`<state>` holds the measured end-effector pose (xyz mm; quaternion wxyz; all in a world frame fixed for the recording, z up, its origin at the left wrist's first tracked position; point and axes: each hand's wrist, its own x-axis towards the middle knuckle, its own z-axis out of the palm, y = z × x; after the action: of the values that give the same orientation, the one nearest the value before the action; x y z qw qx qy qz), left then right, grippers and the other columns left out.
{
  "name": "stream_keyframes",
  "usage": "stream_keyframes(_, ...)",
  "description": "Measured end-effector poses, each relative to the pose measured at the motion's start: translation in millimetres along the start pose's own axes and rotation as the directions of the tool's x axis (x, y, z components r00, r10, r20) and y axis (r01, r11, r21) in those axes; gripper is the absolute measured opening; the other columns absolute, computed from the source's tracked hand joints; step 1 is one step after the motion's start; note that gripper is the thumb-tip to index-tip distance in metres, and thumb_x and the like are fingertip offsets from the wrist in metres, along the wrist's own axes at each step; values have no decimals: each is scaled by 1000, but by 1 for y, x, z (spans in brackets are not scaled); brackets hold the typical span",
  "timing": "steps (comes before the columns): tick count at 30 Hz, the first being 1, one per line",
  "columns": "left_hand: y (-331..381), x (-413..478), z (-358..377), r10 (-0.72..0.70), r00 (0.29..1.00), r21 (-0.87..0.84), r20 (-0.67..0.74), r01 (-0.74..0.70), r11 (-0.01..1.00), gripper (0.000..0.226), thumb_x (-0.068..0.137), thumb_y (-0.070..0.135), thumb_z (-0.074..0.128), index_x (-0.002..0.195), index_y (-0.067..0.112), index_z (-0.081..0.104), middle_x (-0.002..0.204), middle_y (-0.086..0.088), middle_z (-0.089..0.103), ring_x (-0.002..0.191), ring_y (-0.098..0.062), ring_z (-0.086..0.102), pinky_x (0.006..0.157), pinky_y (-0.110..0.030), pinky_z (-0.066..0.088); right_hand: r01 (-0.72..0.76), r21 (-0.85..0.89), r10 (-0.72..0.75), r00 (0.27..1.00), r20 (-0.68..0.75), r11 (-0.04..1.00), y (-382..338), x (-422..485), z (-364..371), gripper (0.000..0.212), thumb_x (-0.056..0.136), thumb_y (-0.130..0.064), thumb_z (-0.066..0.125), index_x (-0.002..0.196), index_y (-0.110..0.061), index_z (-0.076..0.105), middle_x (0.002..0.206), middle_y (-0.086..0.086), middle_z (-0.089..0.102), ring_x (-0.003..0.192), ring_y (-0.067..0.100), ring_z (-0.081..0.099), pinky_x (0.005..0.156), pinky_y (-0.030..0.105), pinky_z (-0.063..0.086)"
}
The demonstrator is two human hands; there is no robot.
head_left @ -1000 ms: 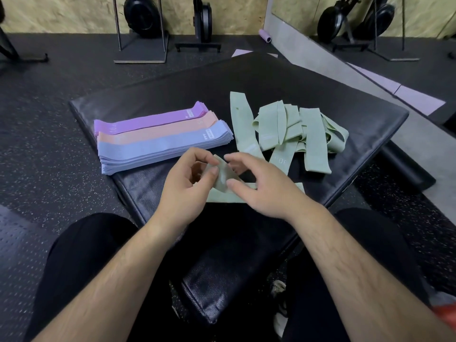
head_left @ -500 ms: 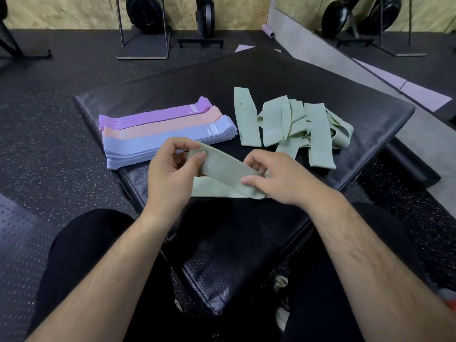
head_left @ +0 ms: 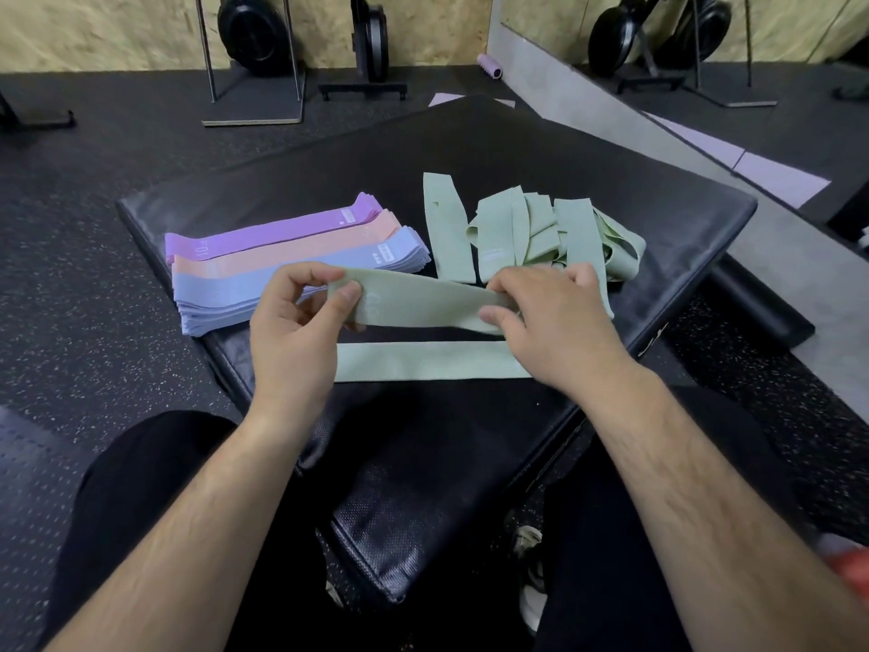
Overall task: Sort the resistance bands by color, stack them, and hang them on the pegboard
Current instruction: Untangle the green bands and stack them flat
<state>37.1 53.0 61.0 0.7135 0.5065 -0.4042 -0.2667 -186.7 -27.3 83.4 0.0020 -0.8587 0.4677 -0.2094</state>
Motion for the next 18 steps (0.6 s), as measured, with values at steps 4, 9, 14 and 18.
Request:
stream_keyframes(4,-3,0,2,9,1000,31,-10,-9,999,20,93,3,69,92,21,61,76,13,67,64,-17,63,73,-37,52,-97,-77,86,987,-134,992,1,2,4,8,98,-39,58,95,-31,58,90,-16,56,99,12,48,80,33,15)
stream_keyframes(9,-5,2,1,2,997,22,-77,0,1000,19,92,5,70,91,22,62,79,10,66,64,-17,63,73,-35,51,-199,-153,175,972,-157,968,15,3,8,6,97,-29,61,93,-32,60,93,-16,61,101,13,48,78,32,14)
stream_keyframes(14,-7,9,-8,-26,992,24,-120,30,999,19,91,5,71,92,21,63,75,10,67,62,-15,63,72,-34,52,-298,98,305,950,-62,950,31,1,0,14,100,-43,57,99,-30,63,96,-16,60,97,14,51,88,37,34)
stream_keyframes(18,-11,19,-23,-143,972,-47,-186,136,990,16,87,8,74,89,24,71,84,11,66,71,-11,62,71,-31,52,-403,473,412,907,91,783,48,-8,-10,12,96,-32,67,105,-26,64,96,-11,64,92,12,59,77,28,44)
